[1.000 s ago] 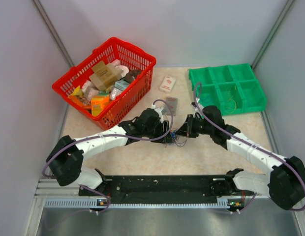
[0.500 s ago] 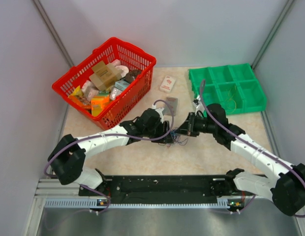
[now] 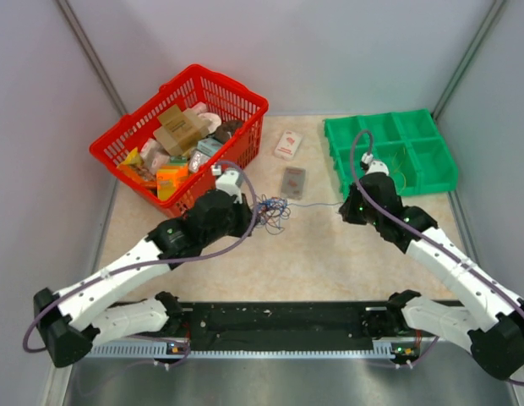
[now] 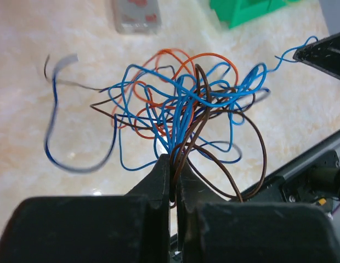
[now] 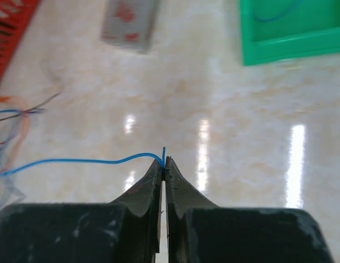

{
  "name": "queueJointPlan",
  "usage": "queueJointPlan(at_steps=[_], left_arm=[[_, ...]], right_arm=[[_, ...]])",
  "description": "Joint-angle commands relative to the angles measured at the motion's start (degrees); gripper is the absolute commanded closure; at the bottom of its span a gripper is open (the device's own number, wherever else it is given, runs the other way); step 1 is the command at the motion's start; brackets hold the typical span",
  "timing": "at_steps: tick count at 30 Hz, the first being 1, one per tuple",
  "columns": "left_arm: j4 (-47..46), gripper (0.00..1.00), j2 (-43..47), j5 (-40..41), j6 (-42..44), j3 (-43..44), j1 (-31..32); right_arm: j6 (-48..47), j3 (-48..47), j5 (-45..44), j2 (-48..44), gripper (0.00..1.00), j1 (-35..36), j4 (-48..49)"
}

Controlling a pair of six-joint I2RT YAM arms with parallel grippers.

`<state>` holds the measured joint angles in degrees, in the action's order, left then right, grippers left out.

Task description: Untangle the cables

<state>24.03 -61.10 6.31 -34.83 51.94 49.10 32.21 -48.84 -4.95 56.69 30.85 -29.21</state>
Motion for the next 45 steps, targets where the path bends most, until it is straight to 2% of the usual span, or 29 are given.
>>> queueJointPlan(at_steps=[1, 4, 8, 12, 18, 22, 23, 27, 30, 33, 36, 37, 39, 42, 45], left_arm=[[6.28, 1.00, 5.55, 12.23, 3.45, 0.00, -1.37], [9.36, 1.00, 5.64, 14.35, 2.05, 0.18, -2.60], [8.58, 1.00, 4.42, 12.51, 0.99, -0.61, -3.05], [7.87, 1.00, 2.83, 11.71, 0.81, -1.67, -3.13], [8.67, 1.00, -4.89, 8.30, -1.46, -5.00, -4.10], [3.67, 1.00, -6.66, -0.05, -3.05, -9.66, -4.10], [1.48, 0.96, -6.14, -1.72, -3.31, -10.62, -4.10], [-2.49, 0.67, -2.98, -4.02, -3.49, -13.36, -4.10], [-2.06, 0.53, -2.09, -2.97, -2.44, -13.45, -4.10], [-1.36, 0.47, -2.09, -3.05, -1.39, -12.75, -4.10], [-0.39, 0.43, -1.48, -2.88, -0.94, -11.52, -4.19], [-0.04, 0.40, -0.96, -2.53, -1.03, -11.25, -4.19], [1.54, 0.39, 0.80, -1.04, -1.64, -10.55, -4.10], [2.25, 0.39, 6.06, 1.60, -1.82, -10.63, -4.10], [2.33, 0.39, 12.04, 5.90, -2.00, -10.81, -4.10]], right_arm=[[-5.31, -3.89, -17.47, 1.32, 1.00, -4.73, -9.10], [-4.70, -3.81, -13.43, -0.87, 1.00, -9.75, -9.20], [-6.36, -6.00, -17.80, -3.77, 1.00, -12.91, -10.86], [-6.81, -10.21, -16.66, -8.68, 1.00, -19.50, -12.53], [-6.11, -27.07, -18.35, -10.81, 1.00, -21.80, -15.17], [-4.79, -35.61, -10.81, -8.70, 1.00, -21.89, -15.09], [-4.70, -36.49, -7.82, -8.00, 1.00, -21.89, -14.48], [-4.87, -34.49, 4.65, -7.47, 1.00, -21.80, -8.68], [-5.83, -33.78, 15.11, -6.94, 1.00, -21.89, -5.25], [-6.01, -34.74, 24.69, -5.28, 1.00, -21.89, -4.28], [-5.14, -31.25, 35.33, -2.91, 1.00, -21.71, -3.84], [-4.53, -28.79, 39.10, -1.94, 0.94, -21.01, -2.79], [-4.17, -22.21, 39.76, -0.35, 0.82, -15.59, -1.47], [-4.96, -15.78, 28.38, 2.02, 0.64, -2.33, 2.30], [0.20, -9.98, 23.34, 6.14, 0.55, 5.70, 8.80]])
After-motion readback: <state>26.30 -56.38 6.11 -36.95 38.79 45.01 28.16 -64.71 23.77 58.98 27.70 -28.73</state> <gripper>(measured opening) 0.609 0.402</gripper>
